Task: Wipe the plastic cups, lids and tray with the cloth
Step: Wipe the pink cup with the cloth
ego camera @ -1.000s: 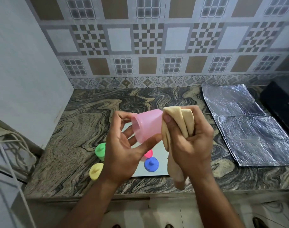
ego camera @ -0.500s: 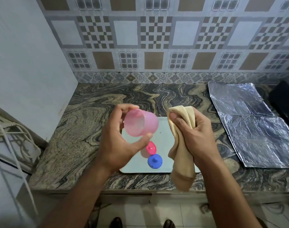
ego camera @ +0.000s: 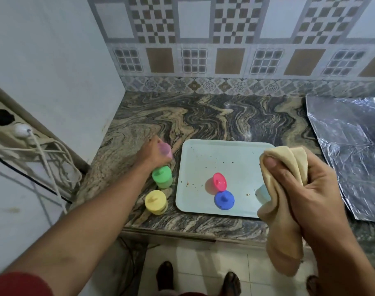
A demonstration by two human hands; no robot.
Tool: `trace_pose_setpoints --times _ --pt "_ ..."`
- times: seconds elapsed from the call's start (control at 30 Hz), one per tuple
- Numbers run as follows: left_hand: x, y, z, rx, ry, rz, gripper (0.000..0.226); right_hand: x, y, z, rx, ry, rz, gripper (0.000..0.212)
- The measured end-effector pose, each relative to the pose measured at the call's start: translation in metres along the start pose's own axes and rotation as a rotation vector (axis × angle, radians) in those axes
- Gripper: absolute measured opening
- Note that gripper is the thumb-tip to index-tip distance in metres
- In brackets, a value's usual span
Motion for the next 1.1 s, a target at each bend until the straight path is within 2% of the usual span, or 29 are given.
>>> trace_pose_setpoints --times 0.17,0.27,0.43,0.53,0.67,0.77,0.97,1.1 --pt "-0.017 -0.007 -0.005 0.005 -0.072 -0.055 0.068 0.010 0.007 0.001 -0.042 0.014 0.077 0.028" --pt "-0.020 -0.009 -0.007 -0.009 -0.073 -0.057 0.067 0.013 0.009 0.001 -0.049 0.032 0.096 0.028" --pt "-0.015 -0.012 0.006 -0.065 -0.087 -0.096 0.087 0.019 0.011 0.004 -0.049 0.022 0.109 0.027" --pt "-0.006 -0.003 0.051 -0.334 -0.024 -0.016 0.063 0.025 0.010 0.006 -0.032 0.023 0.127 0.024" --pt "-0.043 0.047 0.122 -0.805 -0.183 -0.190 0.040 0.032 0.011 0.008 -0.033 0.018 0.139 0.026" --pt "-0.081 0.080 0.151 -1.005 -0.370 -0.246 0.039 0.036 0.013 0.007 -0.019 0.020 0.151 0.023" --pt "-0.115 0.085 0.161 -0.993 -0.585 -0.273 0.029 0.052 0.022 0.013 -0.017 0.019 0.169 0.019" --pt "-0.111 0.075 0.164 -0.915 -0.489 -0.231 0.024 0.061 0.030 0.013 -0.009 -0.001 0.191 0.020"
Point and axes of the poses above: each hand's wrist, its own y-axis away from the middle knuckle, its own x-axis out of the back of the hand, z = x × y, the point moved 8 cm from there along -y, towards the middle knuckle, and after that the axes turned 10 degrees about -x, right-handed, at the moved point
